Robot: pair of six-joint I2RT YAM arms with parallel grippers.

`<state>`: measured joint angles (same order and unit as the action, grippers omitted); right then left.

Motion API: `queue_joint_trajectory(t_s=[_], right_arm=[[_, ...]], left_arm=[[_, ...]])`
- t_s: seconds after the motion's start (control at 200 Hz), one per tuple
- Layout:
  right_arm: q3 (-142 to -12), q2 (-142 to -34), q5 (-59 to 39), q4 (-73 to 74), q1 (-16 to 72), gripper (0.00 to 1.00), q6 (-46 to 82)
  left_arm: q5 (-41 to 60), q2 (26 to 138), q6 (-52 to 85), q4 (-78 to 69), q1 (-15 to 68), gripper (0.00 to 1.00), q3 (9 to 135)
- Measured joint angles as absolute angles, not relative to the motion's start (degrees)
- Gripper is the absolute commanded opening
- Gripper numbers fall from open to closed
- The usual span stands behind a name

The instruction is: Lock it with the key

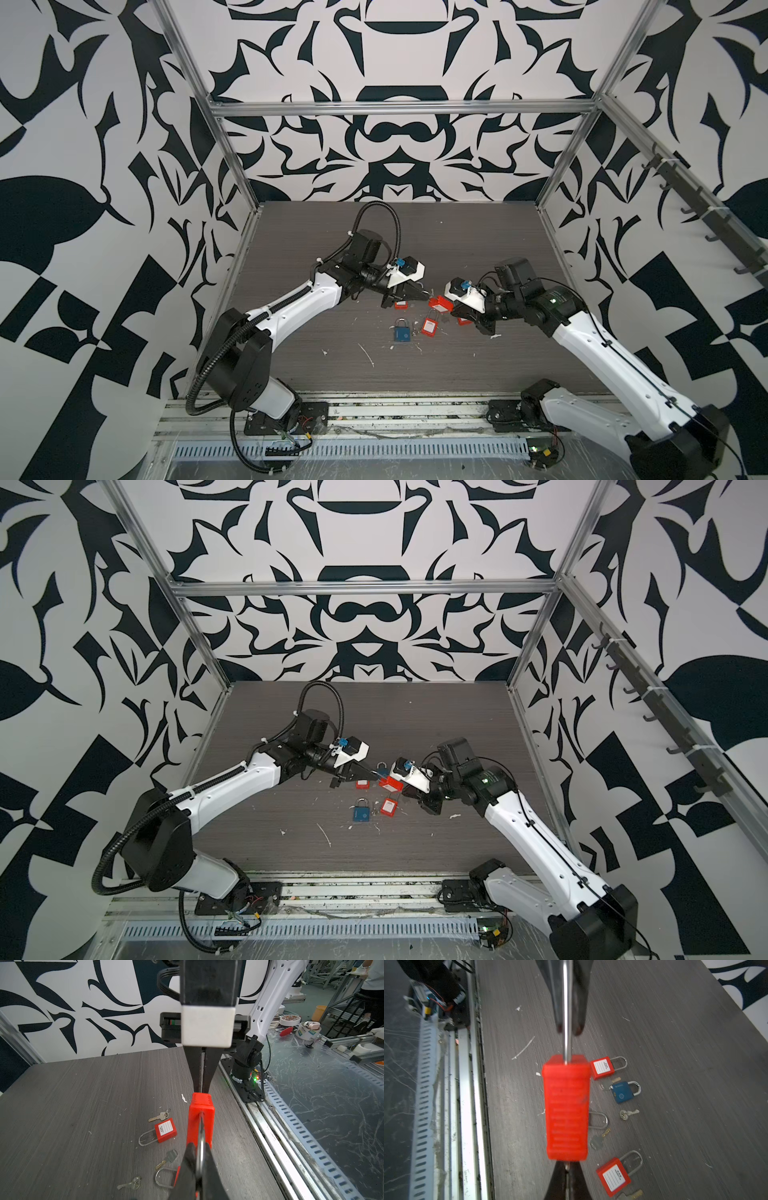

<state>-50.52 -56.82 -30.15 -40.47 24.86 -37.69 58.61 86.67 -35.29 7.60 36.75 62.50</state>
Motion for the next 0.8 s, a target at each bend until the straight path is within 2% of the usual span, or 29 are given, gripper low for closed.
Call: queue_joint_trajectory(t_s=[0.19,0.545,0.8], right_arm=[[-46.94,-52.56,-24.82,-34.87,25.67,0.00,-36.75],[-45.04,-50.72,-23.11,-33.67,25.80,0.00,-36.53],[-43.35,-49.25,-26.65,-32.58,23.64,0.00,-35.94]], left_arm=[[56.97,86.83,-32.51,7.88,36.34,0.00,63.90],[58.00,90.61,-31.77,11.05,36.27,0.00,68.49],[59.37,90.98,-34.61,8.56,36.27,0.00,67.66]])
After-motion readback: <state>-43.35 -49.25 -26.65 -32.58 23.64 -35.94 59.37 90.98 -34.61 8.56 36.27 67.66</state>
